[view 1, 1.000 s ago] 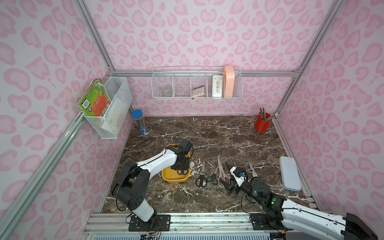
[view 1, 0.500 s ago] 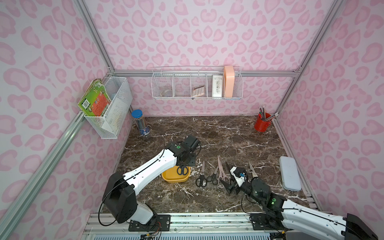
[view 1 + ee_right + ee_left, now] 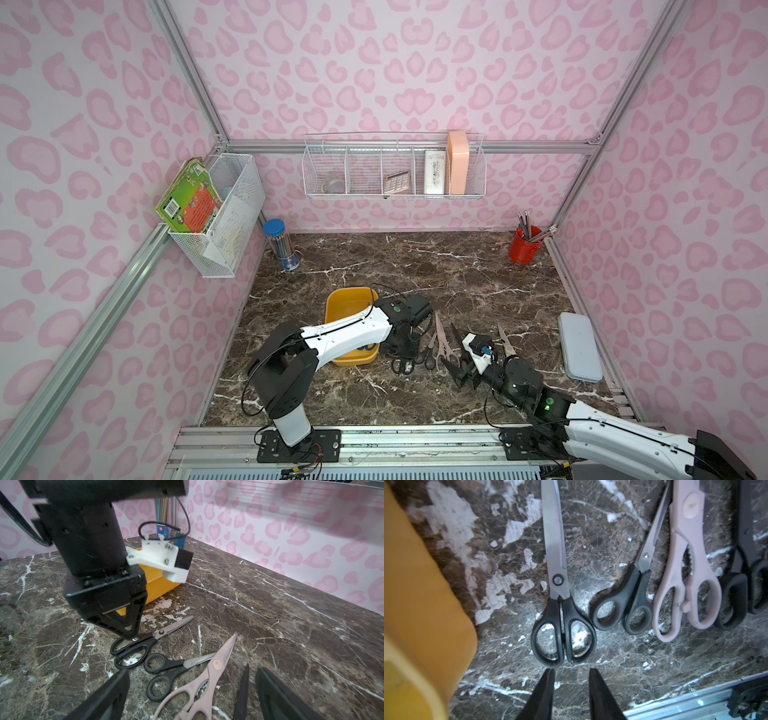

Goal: Put the scissors into the storage box
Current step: Pick up the scissors from the center of the board.

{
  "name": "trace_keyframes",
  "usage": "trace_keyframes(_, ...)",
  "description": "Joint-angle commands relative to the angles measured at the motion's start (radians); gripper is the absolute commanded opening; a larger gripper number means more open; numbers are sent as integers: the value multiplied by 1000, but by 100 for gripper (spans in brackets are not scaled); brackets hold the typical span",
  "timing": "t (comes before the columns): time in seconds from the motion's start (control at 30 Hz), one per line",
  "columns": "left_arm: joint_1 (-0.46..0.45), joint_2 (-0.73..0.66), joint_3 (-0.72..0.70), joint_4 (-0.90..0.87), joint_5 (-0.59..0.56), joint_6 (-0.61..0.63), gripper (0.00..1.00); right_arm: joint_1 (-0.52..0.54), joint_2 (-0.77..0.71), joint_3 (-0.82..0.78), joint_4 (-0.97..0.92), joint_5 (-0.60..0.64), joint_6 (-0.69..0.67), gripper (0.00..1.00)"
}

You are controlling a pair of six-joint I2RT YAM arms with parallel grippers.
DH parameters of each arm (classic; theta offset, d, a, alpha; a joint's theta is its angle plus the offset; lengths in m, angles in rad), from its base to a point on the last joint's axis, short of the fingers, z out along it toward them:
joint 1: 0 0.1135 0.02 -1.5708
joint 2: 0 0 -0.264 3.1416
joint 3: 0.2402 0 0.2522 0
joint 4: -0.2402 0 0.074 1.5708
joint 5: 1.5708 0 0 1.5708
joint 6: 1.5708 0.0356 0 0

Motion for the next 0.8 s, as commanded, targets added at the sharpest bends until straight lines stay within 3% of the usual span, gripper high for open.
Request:
trace_keyframes(0.0,3,33,-5,55,69,-3,35,0,-3,-1,10,6,1,96)
trace_keyframes(0.77,15,168,-5,-6,-6,-12,32,-1,-60,-21,9,18,0,97)
